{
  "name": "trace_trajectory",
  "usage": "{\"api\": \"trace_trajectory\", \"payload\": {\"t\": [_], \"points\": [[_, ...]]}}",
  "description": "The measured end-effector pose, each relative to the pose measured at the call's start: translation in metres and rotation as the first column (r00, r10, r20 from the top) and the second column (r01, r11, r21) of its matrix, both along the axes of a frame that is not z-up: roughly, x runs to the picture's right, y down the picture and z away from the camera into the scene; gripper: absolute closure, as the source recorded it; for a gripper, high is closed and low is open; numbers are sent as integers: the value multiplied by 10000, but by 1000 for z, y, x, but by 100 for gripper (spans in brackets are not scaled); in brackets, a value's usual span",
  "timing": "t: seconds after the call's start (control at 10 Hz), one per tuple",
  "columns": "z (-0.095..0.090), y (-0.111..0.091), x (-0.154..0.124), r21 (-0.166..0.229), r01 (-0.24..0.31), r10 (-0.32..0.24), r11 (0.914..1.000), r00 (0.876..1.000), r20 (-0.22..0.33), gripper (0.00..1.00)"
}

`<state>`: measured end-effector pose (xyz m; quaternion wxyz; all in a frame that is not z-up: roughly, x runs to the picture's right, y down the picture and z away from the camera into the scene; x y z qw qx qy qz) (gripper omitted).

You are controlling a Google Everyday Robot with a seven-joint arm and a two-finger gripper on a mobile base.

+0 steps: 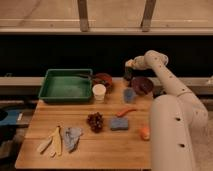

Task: Place eraser in metal cup

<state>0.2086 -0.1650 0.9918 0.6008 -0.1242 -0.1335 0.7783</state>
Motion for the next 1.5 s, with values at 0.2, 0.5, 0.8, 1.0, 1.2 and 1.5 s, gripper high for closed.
{"api": "trace_trajectory", "payload": {"t": [0.2,0.5,0.8,1.0,1.2,1.5], "points": [[-1,4,-1,-7,-88,88,10000,9999,51,77],[0,11,2,-39,-196,196,9998,9998,35,77],[2,15,3,-2,-361,361,9993,9993,52,77],[3,18,1,46,-455,454,9990,9989,115,77],[4,21,-1,128,-558,555,9984,9983,191,77],[3,27,-3,249,-661,653,9975,9974,303,62]]}}
